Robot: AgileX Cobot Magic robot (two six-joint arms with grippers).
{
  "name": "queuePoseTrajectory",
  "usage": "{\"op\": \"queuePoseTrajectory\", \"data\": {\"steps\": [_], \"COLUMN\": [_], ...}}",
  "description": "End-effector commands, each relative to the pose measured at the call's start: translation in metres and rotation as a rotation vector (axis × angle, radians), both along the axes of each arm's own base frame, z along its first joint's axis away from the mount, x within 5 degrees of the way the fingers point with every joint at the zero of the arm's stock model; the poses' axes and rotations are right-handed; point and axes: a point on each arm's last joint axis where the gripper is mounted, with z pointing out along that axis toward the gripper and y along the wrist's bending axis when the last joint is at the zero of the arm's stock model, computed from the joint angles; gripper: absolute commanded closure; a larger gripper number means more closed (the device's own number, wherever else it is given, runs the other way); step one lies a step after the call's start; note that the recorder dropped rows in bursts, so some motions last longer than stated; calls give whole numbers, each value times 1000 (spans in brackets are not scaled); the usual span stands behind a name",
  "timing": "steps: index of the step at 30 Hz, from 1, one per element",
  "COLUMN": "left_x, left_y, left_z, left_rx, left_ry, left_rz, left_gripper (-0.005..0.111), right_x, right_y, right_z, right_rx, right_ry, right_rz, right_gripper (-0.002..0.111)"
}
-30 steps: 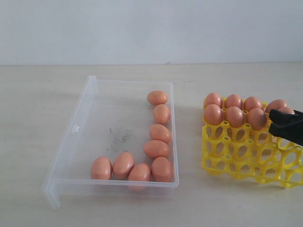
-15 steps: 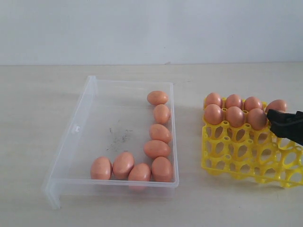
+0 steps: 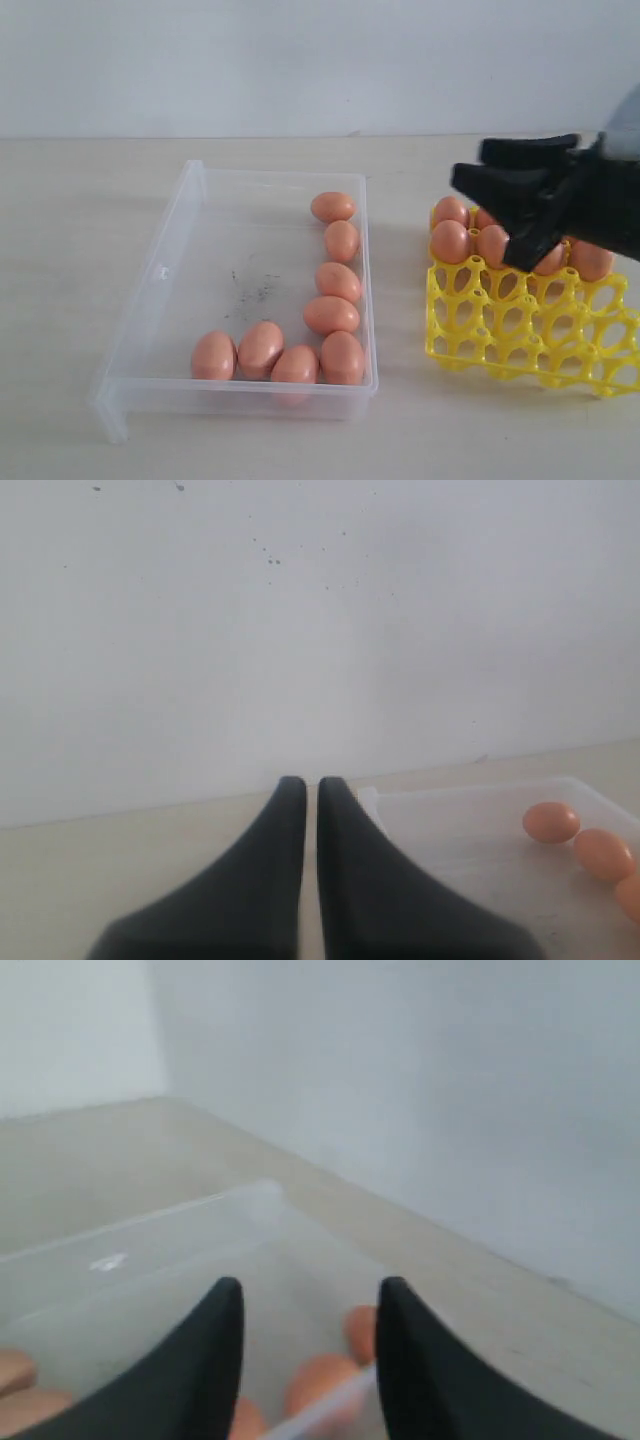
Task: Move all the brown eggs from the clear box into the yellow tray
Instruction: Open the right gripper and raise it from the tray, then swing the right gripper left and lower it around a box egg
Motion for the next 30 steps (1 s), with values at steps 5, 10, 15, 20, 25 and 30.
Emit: {"op": "queuePoseTrajectory", "data": {"steps": [5,10,15,20,25,30], "left_x": [0,0,0,0,0,0], "left_y": [0,0,0,0,0,0], "left_z": [-1,-1,-1,-1,-1,-1], "left_rx": [0,0,0,0,0,0], "left_ry": [2,2,2,2,2,2], "left_rz": [-7,-7,-7,-7,-7,-7], "left_gripper": [103,103,103,103,103,103], "right_x": [24,27,35,36,33,26], "right_y": [92,135,156,176,186,186], "right_z": [6,23,30,31,25,17], "right_rx": [-398,-563,-822,-570,-767,-1169], "right_ry": [156,146,172,186,-2,-211], "right_rz": [51,30,-88,2,132,279], "right_gripper": [94,109,108,108,108,108]}}
